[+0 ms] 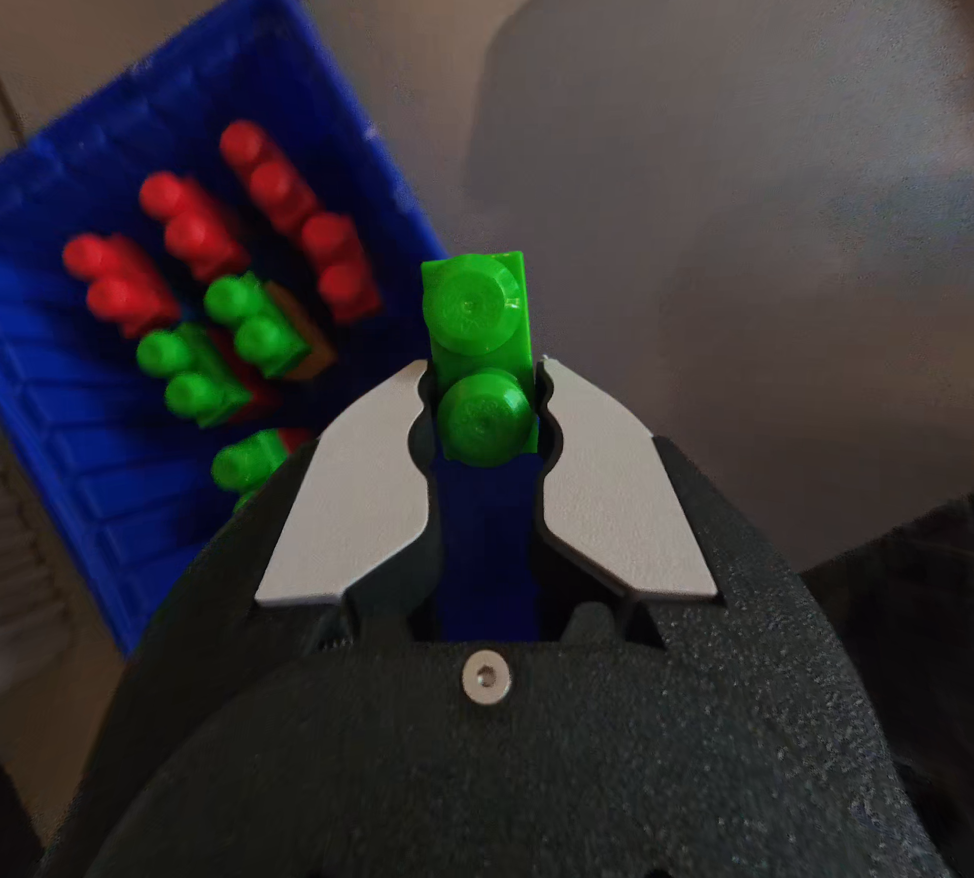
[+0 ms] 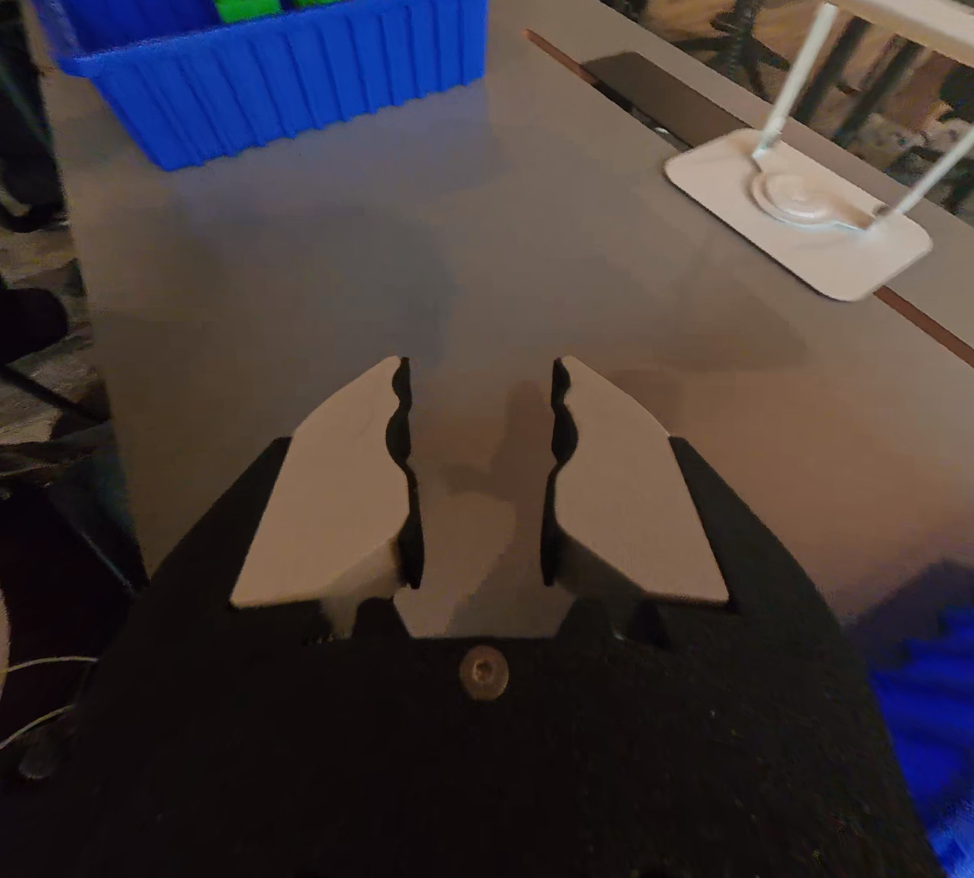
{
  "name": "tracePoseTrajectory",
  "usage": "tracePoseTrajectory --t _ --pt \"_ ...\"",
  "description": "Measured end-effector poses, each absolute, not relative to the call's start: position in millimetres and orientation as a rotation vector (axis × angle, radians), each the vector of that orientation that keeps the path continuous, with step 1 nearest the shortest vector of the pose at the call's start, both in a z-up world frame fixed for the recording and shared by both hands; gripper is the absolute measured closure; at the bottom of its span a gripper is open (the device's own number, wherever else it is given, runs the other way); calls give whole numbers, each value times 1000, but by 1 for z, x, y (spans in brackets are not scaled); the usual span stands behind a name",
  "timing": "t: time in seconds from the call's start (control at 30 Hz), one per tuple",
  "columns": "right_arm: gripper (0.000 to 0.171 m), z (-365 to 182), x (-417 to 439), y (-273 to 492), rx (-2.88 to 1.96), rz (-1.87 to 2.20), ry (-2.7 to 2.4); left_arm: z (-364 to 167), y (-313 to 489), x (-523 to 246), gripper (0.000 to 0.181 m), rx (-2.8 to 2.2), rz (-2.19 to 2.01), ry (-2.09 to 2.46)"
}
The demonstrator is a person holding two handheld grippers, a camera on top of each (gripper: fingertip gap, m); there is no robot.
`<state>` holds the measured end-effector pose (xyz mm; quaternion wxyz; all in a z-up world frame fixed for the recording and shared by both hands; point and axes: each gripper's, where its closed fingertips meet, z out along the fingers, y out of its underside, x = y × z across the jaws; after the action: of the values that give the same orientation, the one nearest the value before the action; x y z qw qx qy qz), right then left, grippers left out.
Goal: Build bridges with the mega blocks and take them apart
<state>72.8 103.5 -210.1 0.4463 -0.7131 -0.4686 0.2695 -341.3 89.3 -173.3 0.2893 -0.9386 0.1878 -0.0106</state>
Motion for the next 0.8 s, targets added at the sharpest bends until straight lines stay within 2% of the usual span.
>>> tracePoseTrajectory --t 0.2,0.4,0.67,0.8 --pt "112 -193 33 70 -1600 860 -1275 -129 92 -230 146 -2220 -304 793" --pt "107 -149 5 48 -1419 1082 -1216 -80 77 -131 146 -1800 -703 889" --pt "105 -83 -13 55 -1263 1222 -1106 -52 60 -66 146 -1444 -1030 893" --pt "108 -67 -21 57 -1219 1305 -1112 -48 53 -50 146 -1297 -1190 857"
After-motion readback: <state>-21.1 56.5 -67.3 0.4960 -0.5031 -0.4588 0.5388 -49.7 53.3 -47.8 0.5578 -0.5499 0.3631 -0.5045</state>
